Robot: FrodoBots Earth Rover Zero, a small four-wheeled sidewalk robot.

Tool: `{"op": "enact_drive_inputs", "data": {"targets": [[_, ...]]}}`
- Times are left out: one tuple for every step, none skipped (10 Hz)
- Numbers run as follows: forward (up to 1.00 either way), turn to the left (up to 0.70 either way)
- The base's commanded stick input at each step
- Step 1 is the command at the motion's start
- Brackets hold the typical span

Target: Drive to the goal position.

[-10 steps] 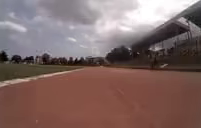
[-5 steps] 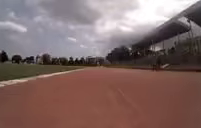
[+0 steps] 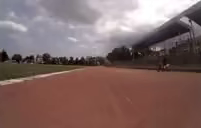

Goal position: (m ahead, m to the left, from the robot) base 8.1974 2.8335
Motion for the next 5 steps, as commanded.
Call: {"op": "enact_drive_inputs", "data": {"targets": [[0.45,0.00],[0.45,0.00],[0.45,0.00],[0.45,0.00],[0.45,0.00]]}}
